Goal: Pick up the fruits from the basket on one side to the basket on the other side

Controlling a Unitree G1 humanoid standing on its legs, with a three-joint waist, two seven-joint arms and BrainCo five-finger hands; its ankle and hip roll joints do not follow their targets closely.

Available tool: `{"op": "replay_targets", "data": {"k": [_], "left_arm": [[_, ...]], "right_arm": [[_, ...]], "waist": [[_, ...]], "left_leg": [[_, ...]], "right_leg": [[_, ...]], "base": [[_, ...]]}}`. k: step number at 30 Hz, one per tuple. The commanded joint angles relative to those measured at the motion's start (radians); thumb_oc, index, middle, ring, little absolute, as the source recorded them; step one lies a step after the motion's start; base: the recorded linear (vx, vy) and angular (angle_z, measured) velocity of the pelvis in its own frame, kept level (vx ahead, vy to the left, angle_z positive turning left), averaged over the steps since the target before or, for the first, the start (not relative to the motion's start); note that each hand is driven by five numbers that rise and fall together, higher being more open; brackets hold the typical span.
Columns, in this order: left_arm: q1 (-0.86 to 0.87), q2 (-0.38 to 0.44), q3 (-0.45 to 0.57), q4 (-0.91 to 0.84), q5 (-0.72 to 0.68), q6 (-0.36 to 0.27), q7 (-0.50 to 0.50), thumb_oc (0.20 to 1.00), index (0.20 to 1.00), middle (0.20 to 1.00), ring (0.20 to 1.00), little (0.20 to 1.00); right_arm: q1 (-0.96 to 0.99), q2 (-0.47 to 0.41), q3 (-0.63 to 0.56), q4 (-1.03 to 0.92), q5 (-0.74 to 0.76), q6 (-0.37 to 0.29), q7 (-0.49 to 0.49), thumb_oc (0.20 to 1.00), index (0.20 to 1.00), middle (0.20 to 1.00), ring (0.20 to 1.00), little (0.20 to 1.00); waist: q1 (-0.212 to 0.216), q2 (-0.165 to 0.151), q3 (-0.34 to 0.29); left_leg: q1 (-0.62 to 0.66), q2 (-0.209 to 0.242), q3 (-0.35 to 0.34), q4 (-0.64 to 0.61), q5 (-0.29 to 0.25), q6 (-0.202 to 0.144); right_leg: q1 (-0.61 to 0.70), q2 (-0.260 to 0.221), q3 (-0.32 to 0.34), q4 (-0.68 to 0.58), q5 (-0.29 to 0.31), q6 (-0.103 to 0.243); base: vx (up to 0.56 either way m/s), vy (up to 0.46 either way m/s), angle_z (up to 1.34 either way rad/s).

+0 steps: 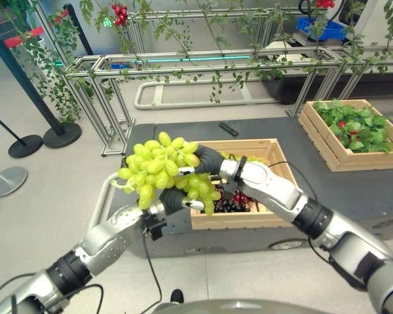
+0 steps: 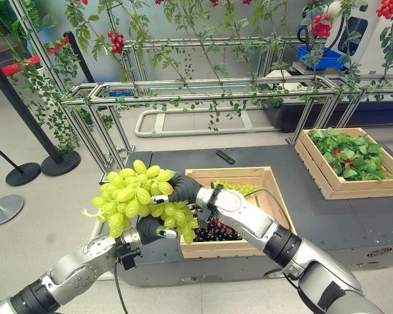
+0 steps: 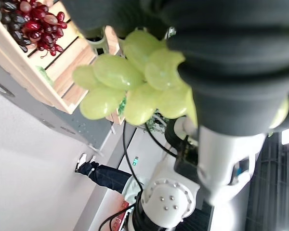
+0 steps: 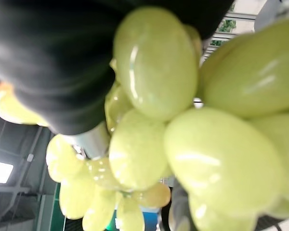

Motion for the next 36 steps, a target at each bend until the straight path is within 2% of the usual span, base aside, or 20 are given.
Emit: {"op": "replay_targets", "data": {"k": [1,2,3,4,36], "left_arm": [[-0.040,-0.006,0.078,0.003,0.007,-0.055,0.000,1.000,1.000,1.000,1.000,1.000],[-0.038,-0.009,0.077,0.004,0.004,-0.054,-0.001,1.000,1.000,1.000,1.000,1.000],[-0.036,-0.009,0.077,0.005,0.002,-0.053,-0.002,0.551,0.551,0.551,0.551,0.551],[-0.033,-0.010,0.077,0.005,0.000,-0.052,-0.004,0.200,0.200,0.200,0.200,0.200],[0.001,-0.028,0.111,0.012,0.028,-0.057,-0.004,0.200,0.200,0.200,0.200,0.200]], "right_arm": [[-0.048,0.056,-0.055,-0.119,0.007,-0.051,-0.006,0.200,0.200,0.200,0.200,0.200],[-0.047,0.055,-0.057,-0.120,0.008,-0.051,-0.006,0.200,0.200,0.200,0.200,0.200],[-0.046,0.054,-0.057,-0.119,0.007,-0.050,-0.006,0.200,0.200,0.200,0.200,0.200],[-0.046,0.053,-0.058,-0.120,0.009,-0.051,-0.006,0.200,0.200,0.200,0.200,0.200],[0.002,0.037,-0.101,-0.100,0.009,-0.048,-0.008,0.200,0.200,0.200,0.200,0.200]], "waist": [[-0.002,-0.073,-0.008],[-0.003,-0.073,-0.008],[-0.003,-0.072,-0.008],[-0.003,-0.072,-0.008],[-0.002,-0.069,-0.007]], "left_leg": [[0.054,-0.041,0.003,0.008,-0.081,0.021],[0.054,-0.041,0.004,0.008,-0.081,0.021],[0.054,-0.041,0.004,0.008,-0.081,0.021],[0.054,-0.041,0.004,0.008,-0.081,0.021],[0.055,-0.043,-0.004,0.008,-0.082,0.023]], "right_leg": [[-0.007,-0.042,-0.018,-0.013,0.072,0.060],[-0.007,-0.042,-0.018,-0.013,0.072,0.060],[-0.007,-0.042,-0.018,-0.012,0.072,0.060],[-0.007,-0.042,-0.018,-0.012,0.071,0.059],[-0.002,-0.043,-0.022,-0.014,0.070,0.059]], "base": [[0.00,0.000,0.00],[0.00,0.000,0.00],[0.00,0.000,0.00],[0.00,0.000,0.00],[0.00,0.000,0.01]]}}
